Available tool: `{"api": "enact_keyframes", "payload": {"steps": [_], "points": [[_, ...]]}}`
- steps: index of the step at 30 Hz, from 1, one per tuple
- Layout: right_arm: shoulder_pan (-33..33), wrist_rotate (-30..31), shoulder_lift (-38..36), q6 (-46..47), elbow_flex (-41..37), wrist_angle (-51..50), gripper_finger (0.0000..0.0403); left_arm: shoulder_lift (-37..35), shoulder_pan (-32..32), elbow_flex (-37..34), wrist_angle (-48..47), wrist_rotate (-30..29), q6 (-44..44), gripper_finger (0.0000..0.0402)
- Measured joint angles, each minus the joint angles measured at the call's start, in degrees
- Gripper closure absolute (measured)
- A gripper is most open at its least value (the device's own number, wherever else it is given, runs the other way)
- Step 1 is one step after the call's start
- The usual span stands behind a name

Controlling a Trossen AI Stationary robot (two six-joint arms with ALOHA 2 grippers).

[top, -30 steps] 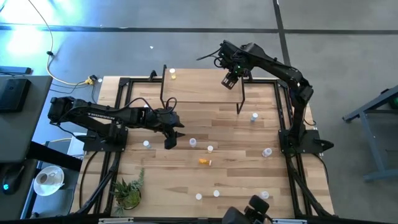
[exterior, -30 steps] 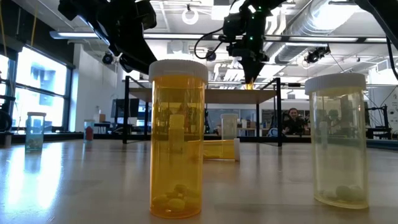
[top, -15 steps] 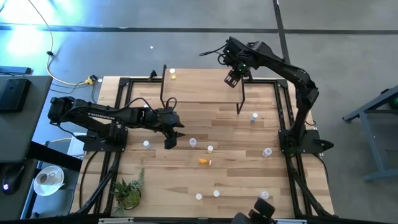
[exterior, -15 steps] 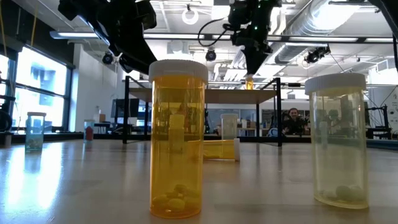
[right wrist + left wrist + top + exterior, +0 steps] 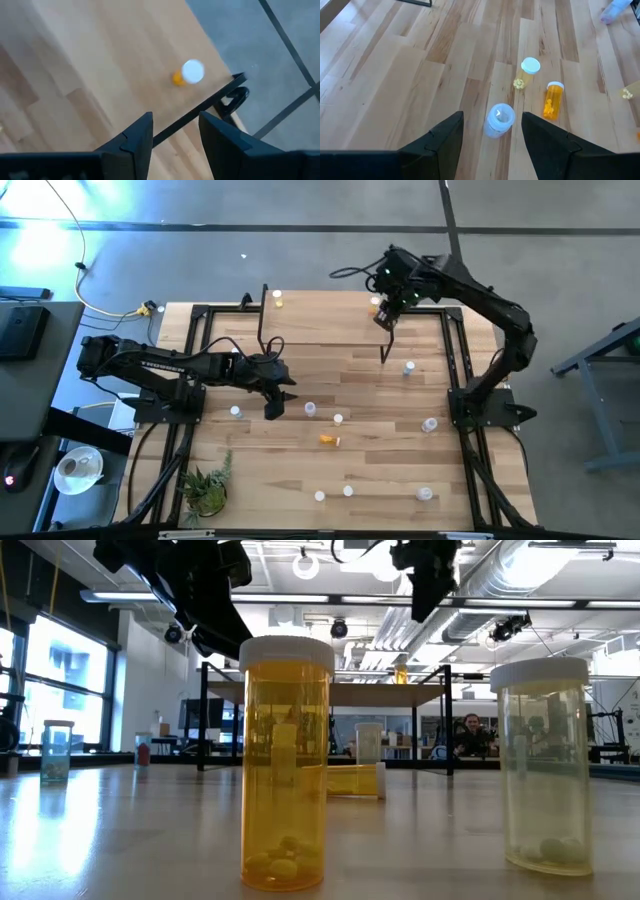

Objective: Pick and place medicine bottles onto shelf by color
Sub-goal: Put the top left transparent pill bottle on the shelf

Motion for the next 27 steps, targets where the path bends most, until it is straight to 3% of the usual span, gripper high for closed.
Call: {"api": "enact_keyframes", "payload": {"steps": [9,15,21,27], "points": [[6.80,0.06,-15.10,4.72,-21.51,11.54,0.0252,0.00,0.00,0.00,0.02,0.00,0.02,0.0211],[12.31,0.87,-23.24,10.74,-30.88,15.93,0.0252,0.00,0.00,0.00,0.02,0.00,0.04,0.0211],[18.31,5.16,-28.85,16.63,-41.83,26.95,0.0252,0.00,0.00,0.00,0.02,-2.33,-0.77,0.0207],[24.57,7.06,-31.50,21.59,-52.61,37.30,0.0252,0.00,0.02,0.00,0.02,-6.49,-3.06,0.0178]]}}
